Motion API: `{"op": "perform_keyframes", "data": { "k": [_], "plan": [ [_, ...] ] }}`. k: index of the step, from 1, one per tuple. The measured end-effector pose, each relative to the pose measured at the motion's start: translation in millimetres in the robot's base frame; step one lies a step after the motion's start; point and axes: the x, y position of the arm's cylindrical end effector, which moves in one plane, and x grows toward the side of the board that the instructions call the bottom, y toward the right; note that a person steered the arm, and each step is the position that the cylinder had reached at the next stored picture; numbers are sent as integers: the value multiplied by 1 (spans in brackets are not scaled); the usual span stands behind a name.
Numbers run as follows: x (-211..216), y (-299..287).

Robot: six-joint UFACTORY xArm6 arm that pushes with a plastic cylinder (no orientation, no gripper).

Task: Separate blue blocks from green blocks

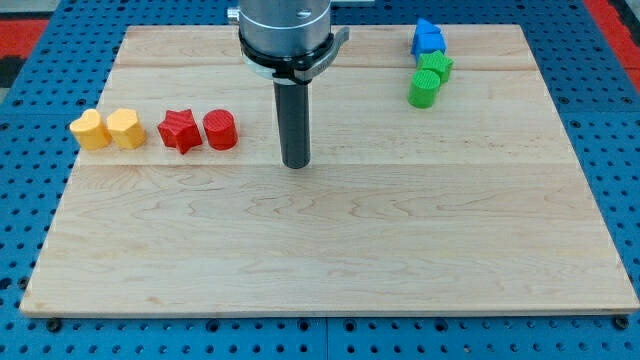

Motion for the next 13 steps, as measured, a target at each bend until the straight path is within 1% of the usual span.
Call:
{"op": "perform_keyframes", "data": {
  "k": [2, 3, 5, 7, 9, 10, 11, 12, 13],
  "plan": [
    [0, 0],
    [-2, -12],
    [-2, -8],
    [0, 29],
    [4, 97],
    [-11, 169],
    [-51, 232],
    [-98, 264],
    [-140, 278]
  ]
}}
